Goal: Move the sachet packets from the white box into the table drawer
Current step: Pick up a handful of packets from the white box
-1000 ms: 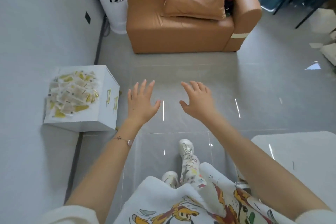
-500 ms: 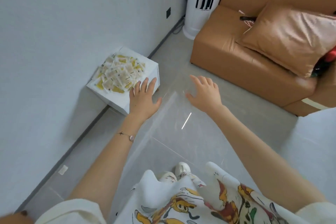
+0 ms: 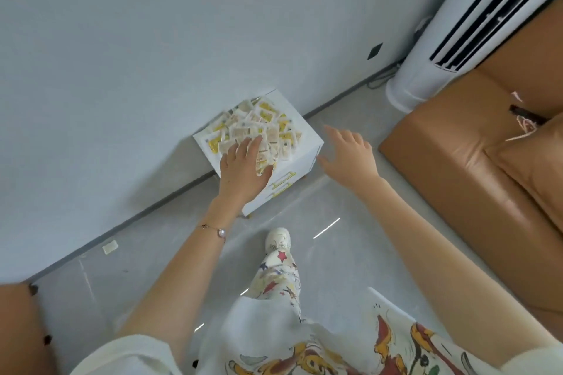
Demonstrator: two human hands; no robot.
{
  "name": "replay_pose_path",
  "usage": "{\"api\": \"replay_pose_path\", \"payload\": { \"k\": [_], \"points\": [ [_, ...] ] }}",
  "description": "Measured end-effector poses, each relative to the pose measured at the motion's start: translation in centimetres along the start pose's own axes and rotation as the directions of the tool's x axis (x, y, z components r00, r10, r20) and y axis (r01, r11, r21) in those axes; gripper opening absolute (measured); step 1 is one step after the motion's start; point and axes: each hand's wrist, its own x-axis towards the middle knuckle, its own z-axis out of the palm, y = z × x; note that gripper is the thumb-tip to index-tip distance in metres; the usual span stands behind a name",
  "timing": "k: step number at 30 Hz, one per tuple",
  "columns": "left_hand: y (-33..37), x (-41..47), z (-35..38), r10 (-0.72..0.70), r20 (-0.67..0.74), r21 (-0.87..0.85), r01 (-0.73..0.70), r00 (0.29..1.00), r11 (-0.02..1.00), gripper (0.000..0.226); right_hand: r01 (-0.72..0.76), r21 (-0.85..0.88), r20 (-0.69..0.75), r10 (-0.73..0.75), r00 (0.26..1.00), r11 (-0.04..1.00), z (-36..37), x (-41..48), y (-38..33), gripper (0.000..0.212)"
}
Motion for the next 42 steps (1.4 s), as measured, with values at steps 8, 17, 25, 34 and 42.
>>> {"api": "replay_pose_path", "payload": {
  "k": [8,17,25,34,42],
  "points": [
    [-3.5,11.8,3.8,-0.142,0.084,-0.118,0.151,0.986,0.981,0.068,0.02,0.014,0.133,-0.021,0.991,1.0,5.4,13.9,-1.4,0.067],
    [-11.6,19.0,13.5,-0.382,0.195,-0.234,0.421,0.903,0.876,0.072,-0.023,0.041,0.334,0.008,0.943,0.999,17.8,26.0,-0.2,0.07],
    [-18.0,24.9,24.4,-0.578,0.177,-0.267,0.604,0.797,0.751,0.084,-0.086,0.021,0.444,0.068,0.893,0.996,30.8,34.3,4.6,0.084],
    [-16.0,27.4,29.2,-0.67,0.193,-0.344,0.689,0.717,0.638,0.101,-0.243,0.146,0.467,0.15,0.871,0.959,36.1,35.9,7.1,0.093],
    [-16.1,26.1,29.1,-0.71,0.166,-0.5,0.679,0.684,0.537,0.074,-0.499,0.284,0.51,0.312,0.802,0.819,36.8,36.2,8.5,0.093]
  ]
}}
